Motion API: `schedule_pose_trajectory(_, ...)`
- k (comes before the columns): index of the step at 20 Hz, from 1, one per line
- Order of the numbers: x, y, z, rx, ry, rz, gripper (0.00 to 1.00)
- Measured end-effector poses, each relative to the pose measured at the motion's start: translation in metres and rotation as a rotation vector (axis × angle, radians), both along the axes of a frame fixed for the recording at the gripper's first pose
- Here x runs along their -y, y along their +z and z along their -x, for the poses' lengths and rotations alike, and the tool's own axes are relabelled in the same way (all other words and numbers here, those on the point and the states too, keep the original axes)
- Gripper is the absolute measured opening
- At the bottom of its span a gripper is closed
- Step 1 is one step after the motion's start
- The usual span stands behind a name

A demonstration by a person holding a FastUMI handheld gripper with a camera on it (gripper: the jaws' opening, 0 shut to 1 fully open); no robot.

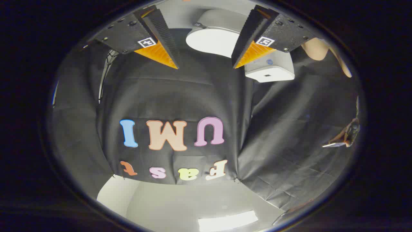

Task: Open the toilet lid.

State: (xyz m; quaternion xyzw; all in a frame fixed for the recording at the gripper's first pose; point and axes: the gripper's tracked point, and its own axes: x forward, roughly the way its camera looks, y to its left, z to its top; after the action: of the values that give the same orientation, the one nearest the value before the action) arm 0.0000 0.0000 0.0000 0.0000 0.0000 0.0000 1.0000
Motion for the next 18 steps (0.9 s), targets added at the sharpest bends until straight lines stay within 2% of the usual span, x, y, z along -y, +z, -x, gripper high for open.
schedule_pose_trajectory(5, 0.008, -0.008, -0.036, -0.005, -0.022, -0.010, 0.96)
schedule_pose_trajectory(10, 0.021, -0.025, -0.081, -0.048, -0.028, -0.127, 0.96)
schedule_pose_trajectory(14, 0.035, -0.050, -0.122, -0.132, -0.020, -0.283, 0.97)
schedule_pose_trajectory(18, 0.056, -0.091, -0.156, -0.249, -0.055, -0.472, 0.97)
